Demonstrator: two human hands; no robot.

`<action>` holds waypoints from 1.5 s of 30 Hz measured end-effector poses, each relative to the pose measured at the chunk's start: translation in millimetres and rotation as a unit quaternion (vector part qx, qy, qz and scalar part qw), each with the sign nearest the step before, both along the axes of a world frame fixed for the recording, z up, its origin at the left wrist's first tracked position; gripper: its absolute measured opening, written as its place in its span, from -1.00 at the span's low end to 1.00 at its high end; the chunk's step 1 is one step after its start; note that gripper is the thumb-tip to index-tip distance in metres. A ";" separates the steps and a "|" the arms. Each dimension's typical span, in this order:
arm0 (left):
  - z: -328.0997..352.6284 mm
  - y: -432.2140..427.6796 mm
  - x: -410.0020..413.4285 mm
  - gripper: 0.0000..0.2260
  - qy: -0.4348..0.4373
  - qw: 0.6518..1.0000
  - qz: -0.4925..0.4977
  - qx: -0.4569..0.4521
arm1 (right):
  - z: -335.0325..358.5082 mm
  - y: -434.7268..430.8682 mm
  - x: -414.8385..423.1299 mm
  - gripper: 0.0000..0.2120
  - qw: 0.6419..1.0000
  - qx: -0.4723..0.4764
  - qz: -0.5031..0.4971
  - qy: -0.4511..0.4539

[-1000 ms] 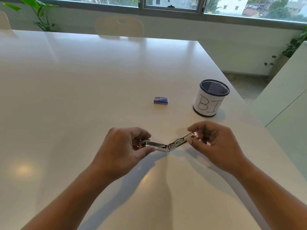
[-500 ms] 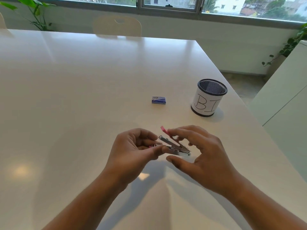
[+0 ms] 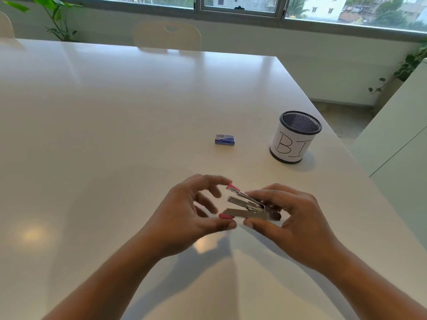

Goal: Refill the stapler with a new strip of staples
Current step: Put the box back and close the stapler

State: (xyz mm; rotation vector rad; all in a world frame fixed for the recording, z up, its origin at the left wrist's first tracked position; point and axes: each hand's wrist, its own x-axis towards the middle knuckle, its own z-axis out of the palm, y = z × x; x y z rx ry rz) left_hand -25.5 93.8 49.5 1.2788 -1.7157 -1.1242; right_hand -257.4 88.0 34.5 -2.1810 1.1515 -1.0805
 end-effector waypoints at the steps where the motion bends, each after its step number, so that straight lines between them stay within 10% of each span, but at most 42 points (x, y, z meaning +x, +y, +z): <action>1: 0.9 -0.7 1.5 -0.46 -0.035 0.999 0.003 -0.028 | -1.7 -0.8 -1.2 -0.62 1.000 0.014 0.005 -0.008; 16: -1.4 -7.6 4.5 -0.60 -0.108 0.978 -0.020 -0.175 | -1.7 -11.7 -12.4 -0.70 0.999 0.036 0.011 -0.028; 45: -10.2 -10.5 4.7 -0.58 -0.156 0.969 0.047 -0.185 | -10.9 -16.5 -13.8 -0.57 0.996 0.057 -0.027 -0.066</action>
